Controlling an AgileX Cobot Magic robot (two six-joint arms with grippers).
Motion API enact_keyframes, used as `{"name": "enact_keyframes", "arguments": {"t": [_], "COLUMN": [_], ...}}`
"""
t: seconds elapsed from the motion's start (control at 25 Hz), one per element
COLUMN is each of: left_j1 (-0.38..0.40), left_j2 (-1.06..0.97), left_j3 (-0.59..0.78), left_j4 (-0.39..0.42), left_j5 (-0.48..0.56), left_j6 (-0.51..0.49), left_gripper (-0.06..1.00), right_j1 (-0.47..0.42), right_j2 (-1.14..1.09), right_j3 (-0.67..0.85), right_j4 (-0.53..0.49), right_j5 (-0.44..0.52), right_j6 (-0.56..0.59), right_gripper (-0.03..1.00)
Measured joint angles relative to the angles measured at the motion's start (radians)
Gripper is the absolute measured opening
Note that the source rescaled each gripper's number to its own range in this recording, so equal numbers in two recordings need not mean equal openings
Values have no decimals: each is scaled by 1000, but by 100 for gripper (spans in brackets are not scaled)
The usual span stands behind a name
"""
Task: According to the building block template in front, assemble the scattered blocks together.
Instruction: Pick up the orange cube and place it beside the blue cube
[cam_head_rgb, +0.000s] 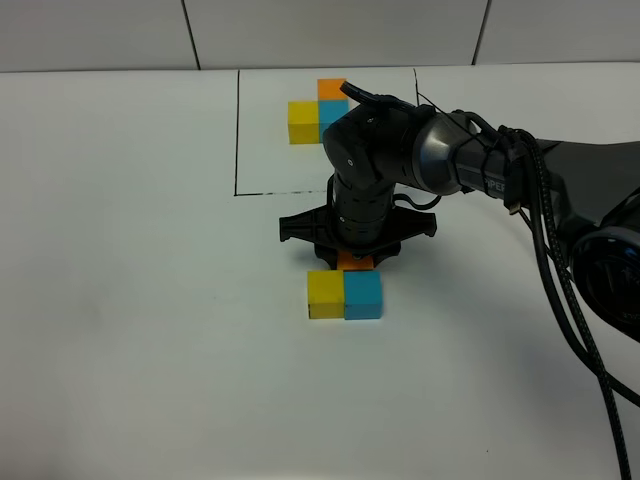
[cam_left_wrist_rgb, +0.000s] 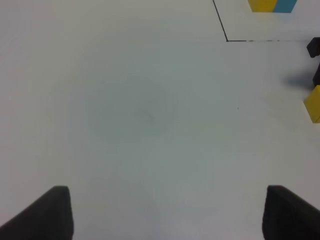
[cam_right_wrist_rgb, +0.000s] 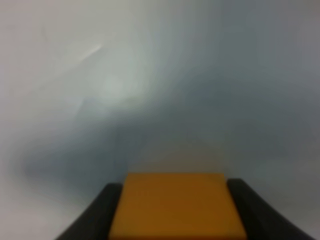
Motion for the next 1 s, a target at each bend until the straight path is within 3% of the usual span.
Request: {"name": "enact_keyframes", "arguments": {"t": [1.0], "left_j1": [0], "left_j2": [0], "left_j3": [0], "left_j4": [0], "left_j5": [0], "left_j6": [0], "left_gripper": [83], "right_j1": [1], "right_j2": [1], "right_j3": [-1], "right_j4": [-19], "right_j5": [14], "right_j6": [-18], "right_gripper": [3]}}
